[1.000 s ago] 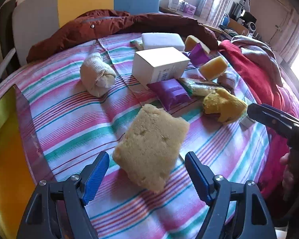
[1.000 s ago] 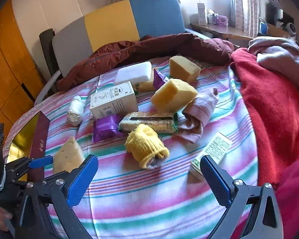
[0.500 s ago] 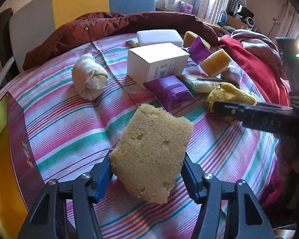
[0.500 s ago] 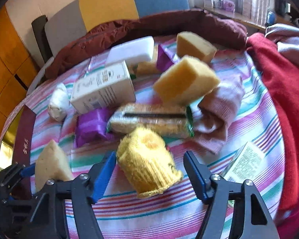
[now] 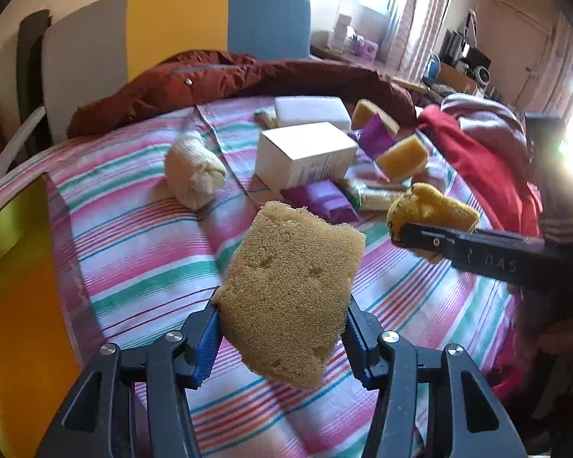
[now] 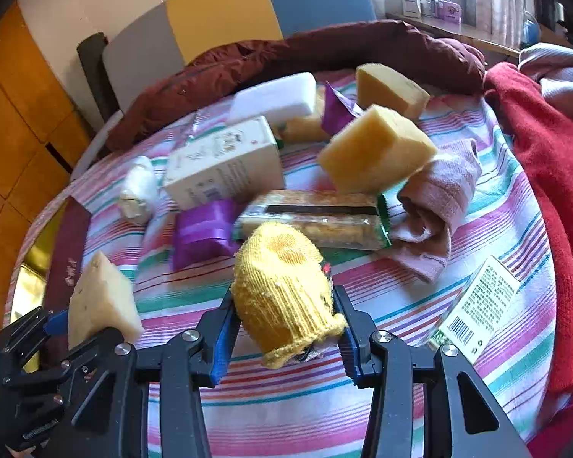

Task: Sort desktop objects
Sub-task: 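Grasp the tan sponge with the left tool while the right tool grasps the yellow knit sock, then carry both items to the gold tray and open both tools to drop them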

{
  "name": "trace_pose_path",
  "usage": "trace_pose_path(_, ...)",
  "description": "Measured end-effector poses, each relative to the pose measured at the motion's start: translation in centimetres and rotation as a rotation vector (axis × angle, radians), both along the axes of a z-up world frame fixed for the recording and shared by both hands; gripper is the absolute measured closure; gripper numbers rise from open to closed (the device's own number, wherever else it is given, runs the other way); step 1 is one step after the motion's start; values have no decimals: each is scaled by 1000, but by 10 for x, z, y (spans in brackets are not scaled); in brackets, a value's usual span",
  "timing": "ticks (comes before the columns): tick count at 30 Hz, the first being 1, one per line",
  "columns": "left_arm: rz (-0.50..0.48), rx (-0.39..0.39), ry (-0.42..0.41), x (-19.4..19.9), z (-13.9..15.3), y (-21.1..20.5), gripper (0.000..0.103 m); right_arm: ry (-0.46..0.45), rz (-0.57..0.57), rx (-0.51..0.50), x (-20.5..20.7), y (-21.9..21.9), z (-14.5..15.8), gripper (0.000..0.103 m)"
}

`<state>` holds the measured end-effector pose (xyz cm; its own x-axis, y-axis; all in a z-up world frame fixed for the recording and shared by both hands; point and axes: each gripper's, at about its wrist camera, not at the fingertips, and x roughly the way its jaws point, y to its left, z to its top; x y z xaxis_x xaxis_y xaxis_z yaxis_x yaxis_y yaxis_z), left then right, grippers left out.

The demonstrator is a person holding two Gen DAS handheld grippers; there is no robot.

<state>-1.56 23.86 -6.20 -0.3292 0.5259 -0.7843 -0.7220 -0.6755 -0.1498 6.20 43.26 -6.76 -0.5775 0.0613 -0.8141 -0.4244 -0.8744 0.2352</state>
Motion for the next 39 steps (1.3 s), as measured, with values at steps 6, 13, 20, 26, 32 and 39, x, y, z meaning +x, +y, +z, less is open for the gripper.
trace_pose_path(6, 71, 27, 32, 3, 20, -27, 47, 43, 53, 0, -2, -22, 15, 56)
trace_pose_path(13, 221, 43, 68, -3, 41, -82, 47, 98, 187, -22, -19, -69, 32, 56)
trace_pose_path(20, 422, 37, 77, -14, 47, -158, 47, 153, 398, -57, -48, -141, 50, 56)
trace_pose_path(26, 594, 0, 88, -21, 38, -219, 47, 160, 544, -69, -67, -202, 51, 56)
trace_pose_path(32, 701, -34, 86, -26, 24, -255, 47, 127, 659, -68, -81, -253, 43, 56)
trace_pose_path(39, 764, -86, 106, -30, 13, -271, 45, 78, 741, -52, -93, -293, 28, 56)
